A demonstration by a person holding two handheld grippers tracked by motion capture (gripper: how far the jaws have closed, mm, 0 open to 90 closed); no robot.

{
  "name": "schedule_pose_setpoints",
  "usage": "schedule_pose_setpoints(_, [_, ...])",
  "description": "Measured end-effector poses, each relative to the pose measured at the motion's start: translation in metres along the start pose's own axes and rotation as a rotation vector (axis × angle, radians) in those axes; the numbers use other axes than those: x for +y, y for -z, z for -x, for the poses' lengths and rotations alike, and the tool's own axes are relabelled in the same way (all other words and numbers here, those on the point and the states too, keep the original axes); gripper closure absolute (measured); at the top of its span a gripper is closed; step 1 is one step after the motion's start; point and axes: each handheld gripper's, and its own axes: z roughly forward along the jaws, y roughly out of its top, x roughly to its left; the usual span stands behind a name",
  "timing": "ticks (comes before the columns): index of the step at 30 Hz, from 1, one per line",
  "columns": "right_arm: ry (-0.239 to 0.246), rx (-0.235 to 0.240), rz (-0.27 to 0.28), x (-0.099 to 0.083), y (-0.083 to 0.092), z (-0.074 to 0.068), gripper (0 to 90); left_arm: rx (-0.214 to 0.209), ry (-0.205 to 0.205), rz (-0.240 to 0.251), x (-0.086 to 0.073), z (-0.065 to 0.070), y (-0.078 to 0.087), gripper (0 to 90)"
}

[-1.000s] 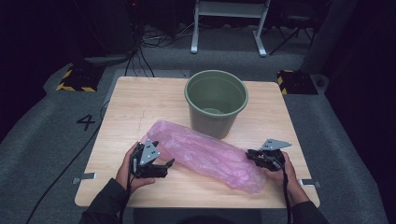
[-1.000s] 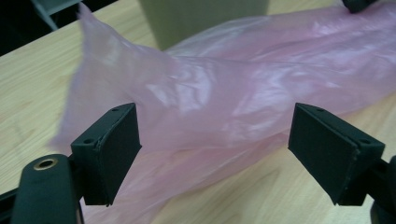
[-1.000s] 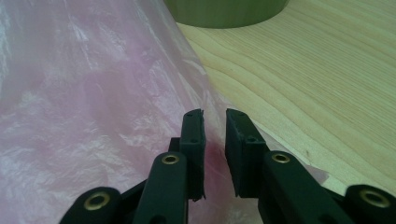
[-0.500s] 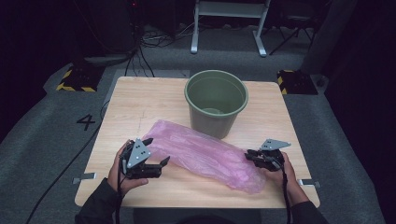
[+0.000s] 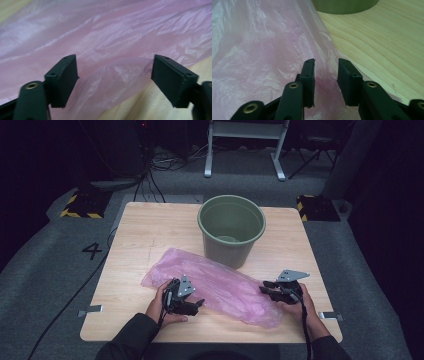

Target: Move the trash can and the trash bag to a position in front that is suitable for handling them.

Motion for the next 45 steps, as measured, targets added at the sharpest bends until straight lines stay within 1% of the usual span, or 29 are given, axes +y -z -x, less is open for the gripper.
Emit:
schedule_pose_setpoints(3, [0.003, 0.007, 0.001, 0.000, 0.000, -0.001, 64.0, -0.010, 0.019, -0.010, -0.002, -0.006, -0.004, 25.0])
schedule_pose_setpoints(4, [0.004, 0.017, 0.001, 0.001, -0.001, -0.002, 61.2, 0.005, 0.027, -0.028, -0.003, -0.010, -0.007, 25.1])
schedule_pose_setpoints(7, [0.009, 0.023, -0.003, 0.001, -0.002, -0.003, 57.0, 0.015, 0.045, -0.039, -0.004, -0.013, -0.010, 25.0])
schedule_pose_setpoints(8, [0.013, 0.032, -0.001, 0.002, -0.002, -0.004, 52.3, 0.025, 0.047, -0.043, -0.004, -0.015, -0.011, 24.7])
schedule_pose_setpoints(10, [0.017, 0.036, 0.000, 0.002, -0.002, -0.005, 50.6, 0.027, 0.065, -0.055, -0.005, -0.018, -0.014, 24.2])
schedule_pose_setpoints(12, [0.020, 0.046, 0.009, 0.002, -0.002, -0.006, 43.0, 0.018, 0.075, -0.051, -0.005, -0.023, -0.016, 23.2])
schedule_pose_setpoints(14, [0.019, 0.050, 0.012, 0.002, -0.002, -0.007, 40.8, 0.018, 0.078, -0.048, -0.005, -0.024, -0.017, 22.9])
schedule_pose_setpoints(15, [0.020, 0.050, 0.013, 0.003, -0.002, -0.007, 37.1, 0.021, 0.076, -0.048, -0.005, -0.025, -0.017, 22.9])
schedule_pose_setpoints(16, [0.022, 0.053, 0.021, 0.003, -0.002, -0.009, 31.4, -0.004, 0.077, -0.047, -0.005, -0.029, -0.018, 22.9])
schedule_pose_setpoints(17, [0.022, 0.053, 0.021, 0.003, -0.002, -0.009, 31.4, -0.004, 0.077, -0.047, -0.005, -0.029, -0.018, 23.0])
schedule_pose_setpoints(18, [0.030, 0.056, 0.030, 0.004, 0.000, -0.010, 27.9, -0.015, 0.083, -0.046, -0.005, -0.033, -0.019, 23.5])
schedule_pose_setpoints(22, [0.038, 0.057, 0.054, 0.005, 0.005, -0.011, 26.4, -0.021, 0.081, -0.045, -0.006, -0.038, -0.016, 30.6])
schedule_pose_setpoints(25, [0.037, 0.060, 0.076, 0.006, 0.010, -0.010, 26.3, -0.012, 0.084, -0.041, -0.007, -0.041, -0.014, 43.4])
schedule_pose_setpoints(27, [0.035, 0.053, 0.080, 0.006, 0.011, -0.009, 26.3, -0.004, 0.093, -0.039, -0.008, -0.045, -0.013, 45.9])
schedule_pose_setpoints(28, [0.024, 0.042, 0.084, 0.005, 0.014, -0.006, 26.8, 0.000, 0.093, -0.039, -0.009, -0.047, -0.012, 51.5])
schedule_pose_setpoints(29, [0.024, 0.042, 0.084, 0.005, 0.014, -0.006, 26.8, 0.001, 0.095, -0.036, -0.009, -0.049, -0.011, 51.5])
schedule_pose_setpoints(31, [0.006, 0.022, 0.081, 0.003, 0.014, -0.002, 27.1, 0.009, 0.096, -0.039, -0.010, -0.052, -0.010, 57.7])
schedule_pose_setpoints(33, [0.001, 0.013, 0.076, 0.002, 0.014, 0.000, 27.3, 0.009, 0.104, -0.032, -0.011, -0.054, -0.010, 59.0])
schedule_pose_setpoints(34, [-0.003, 0.013, 0.072, 0.002, 0.014, 0.000, 27.3, 0.020, 0.109, -0.029, -0.012, -0.057, -0.009, 58.3])
schedule_pose_setpoints(35, [-0.003, 0.013, 0.072, 0.002, 0.014, 0.000, 27.3, 0.020, 0.109, -0.029, -0.012, -0.057, -0.009, 55.0])
schedule_pose_setpoints(37, [-0.003, 0.016, 0.069, 0.001, 0.013, 0.001, 27.6, 0.032, 0.123, -0.033, -0.013, -0.061, -0.009, 53.0])
schedule_pose_setpoints(38, [-0.004, 0.010, 0.060, 0.000, 0.012, 0.001, 27.8, 0.060, 0.099, -0.034, -0.014, -0.064, -0.008, 53.0])
schedule_pose_setpoints(39, [-0.004, 0.010, 0.060, 0.000, 0.012, 0.001, 27.8, 0.060, 0.099, -0.034, -0.014, -0.064, -0.008, 53.1])
schedule_pose_setpoints(40, [-0.001, 0.010, 0.054, 0.000, 0.012, 0.001, 27.9, 0.084, 0.086, -0.036, -0.015, -0.070, -0.006, 53.0])
schedule_pose_setpoints(41, [-0.001, 0.010, 0.054, 0.000, 0.012, 0.001, 27.9, 0.084, 0.086, -0.036, -0.015, -0.070, -0.006, 52.6])
schedule_pose_setpoints(42, [-0.003, 0.011, 0.052, -0.001, 0.012, 0.001, 27.8, 0.089, 0.102, -0.046, -0.016, -0.076, -0.005, 50.3])
schedule_pose_setpoints(43, [-0.003, 0.011, 0.052, -0.001, 0.012, 0.001, 27.8, 0.089, 0.102, -0.046, -0.016, -0.076, -0.005, 49.1])
schedule_pose_setpoints(44, [-0.002, 0.011, 0.051, -0.001, 0.012, 0.001, 27.9, 0.105, 0.132, -0.044, -0.018, -0.081, -0.004, 46.8])
schedule_pose_setpoints(45, [-0.002, 0.011, 0.051, -0.001, 0.012, 0.001, 27.9, 0.105, 0.132, -0.044, -0.018, -0.081, -0.004, 42.6])
